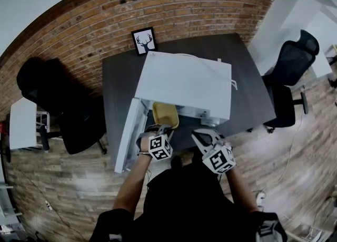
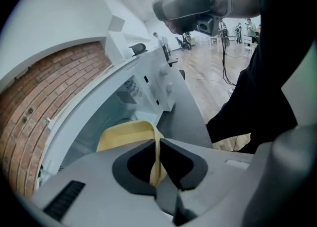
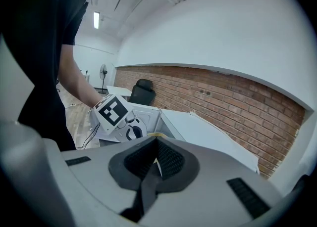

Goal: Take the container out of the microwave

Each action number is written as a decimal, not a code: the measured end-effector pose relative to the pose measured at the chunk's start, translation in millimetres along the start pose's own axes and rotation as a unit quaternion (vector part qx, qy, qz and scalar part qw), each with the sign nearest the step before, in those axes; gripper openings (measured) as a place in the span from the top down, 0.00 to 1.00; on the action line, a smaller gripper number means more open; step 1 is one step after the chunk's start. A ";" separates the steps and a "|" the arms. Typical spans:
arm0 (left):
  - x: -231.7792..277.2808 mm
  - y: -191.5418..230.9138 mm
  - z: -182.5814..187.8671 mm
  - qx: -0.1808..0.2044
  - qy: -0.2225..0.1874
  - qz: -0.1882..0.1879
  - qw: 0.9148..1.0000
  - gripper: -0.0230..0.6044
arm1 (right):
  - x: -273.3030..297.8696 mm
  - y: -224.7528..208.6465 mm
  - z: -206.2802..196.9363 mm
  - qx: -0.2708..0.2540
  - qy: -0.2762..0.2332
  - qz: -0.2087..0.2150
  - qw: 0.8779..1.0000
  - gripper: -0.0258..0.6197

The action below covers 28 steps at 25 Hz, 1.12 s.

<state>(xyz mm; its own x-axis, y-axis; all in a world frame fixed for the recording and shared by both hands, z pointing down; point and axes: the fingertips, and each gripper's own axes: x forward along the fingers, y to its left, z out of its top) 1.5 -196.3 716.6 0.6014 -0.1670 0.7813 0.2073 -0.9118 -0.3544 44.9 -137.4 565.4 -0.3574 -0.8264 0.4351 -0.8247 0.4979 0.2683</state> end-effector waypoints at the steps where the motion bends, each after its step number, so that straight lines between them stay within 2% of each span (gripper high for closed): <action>1: -3.8 -1.9 -1.2 0.001 0.002 0.001 1.000 0.92 | -0.7 2.3 0.2 0.001 -0.001 -0.001 1.000 0.96; 10: -32.4 -23.4 2.7 0.005 -0.001 0.000 1.000 0.92 | -6.4 15.4 -7.3 0.010 0.001 -0.002 1.000 0.96; 28: -67.1 -56.0 7.8 -0.021 0.008 -0.016 1.000 0.92 | -6.4 17.2 -17.5 0.019 0.009 -0.002 1.000 0.96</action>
<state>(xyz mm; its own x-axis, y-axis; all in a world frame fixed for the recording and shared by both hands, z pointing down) -44.4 -131.1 680.1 0.5820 -0.1426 0.8006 0.1937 -0.9319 -0.3068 40.7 -119.0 582.2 -0.3456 -0.8236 0.4498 -0.8422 0.4836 0.2384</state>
